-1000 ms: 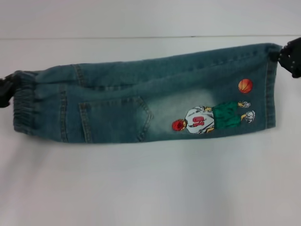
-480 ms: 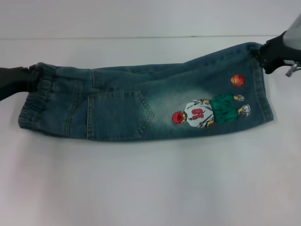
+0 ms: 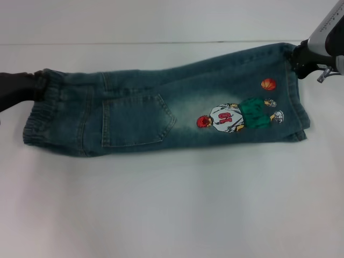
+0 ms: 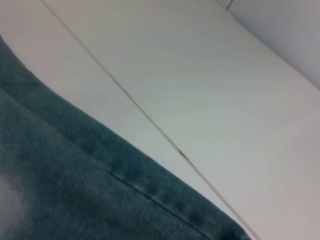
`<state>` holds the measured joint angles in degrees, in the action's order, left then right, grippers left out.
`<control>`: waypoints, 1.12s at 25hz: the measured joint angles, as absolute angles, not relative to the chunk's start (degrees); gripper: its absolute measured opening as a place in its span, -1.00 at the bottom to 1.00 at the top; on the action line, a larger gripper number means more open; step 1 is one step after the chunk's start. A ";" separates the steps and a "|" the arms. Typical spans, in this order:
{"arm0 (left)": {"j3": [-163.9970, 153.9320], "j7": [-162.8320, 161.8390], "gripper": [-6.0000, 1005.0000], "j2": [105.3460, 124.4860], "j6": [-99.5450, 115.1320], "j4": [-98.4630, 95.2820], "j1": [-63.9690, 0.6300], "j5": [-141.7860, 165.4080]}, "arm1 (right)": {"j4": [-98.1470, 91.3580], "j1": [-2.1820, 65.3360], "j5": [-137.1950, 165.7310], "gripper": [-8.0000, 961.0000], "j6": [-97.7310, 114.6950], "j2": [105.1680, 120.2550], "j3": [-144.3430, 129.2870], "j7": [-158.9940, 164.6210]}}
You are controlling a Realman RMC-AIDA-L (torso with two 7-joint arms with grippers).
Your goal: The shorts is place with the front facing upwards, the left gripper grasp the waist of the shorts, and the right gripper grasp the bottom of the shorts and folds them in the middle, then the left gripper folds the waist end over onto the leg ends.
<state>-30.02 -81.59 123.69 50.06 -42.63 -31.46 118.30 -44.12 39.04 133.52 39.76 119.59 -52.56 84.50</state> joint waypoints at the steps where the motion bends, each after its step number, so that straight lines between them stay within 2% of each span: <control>1: -31.08 -81.27 -0.86 123.78 49.68 -42.73 -31.30 118.31 | -44.06 39.02 133.58 -0.85 39.41 119.63 -52.58 84.44; 4: -32.89 -80.92 -0.86 124.12 47.46 -42.87 -30.90 118.17 | -44.04 38.46 133.68 -0.84 37.74 119.80 -53.18 84.12; 9: -33.20 -80.92 -0.59 124.17 45.40 -42.90 -30.75 118.11 | -44.52 36.78 133.51 -0.82 36.56 119.79 -53.96 84.39; 15: -33.43 -81.19 -0.08 124.09 48.53 -45.42 -29.00 117.90 | -46.63 34.46 131.43 -0.26 37.30 119.71 -53.51 83.98; 19: -33.17 -80.06 0.27 123.96 57.45 -48.08 -25.48 115.64 | -51.65 30.06 122.56 0.10 47.36 119.39 -53.12 79.61; 22: -33.17 -77.00 0.44 124.20 64.43 -49.74 -21.56 113.55 | -55.09 24.84 113.29 0.57 60.77 119.35 -51.50 73.17; 28: -30.00 -72.02 0.66 124.20 73.90 -50.34 -15.40 113.37 | -54.36 21.62 108.18 0.61 72.46 119.62 -49.44 67.22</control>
<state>-30.00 -72.02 124.20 73.90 -50.34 -15.40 113.37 -54.36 21.62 108.18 72.46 119.62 -49.44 67.22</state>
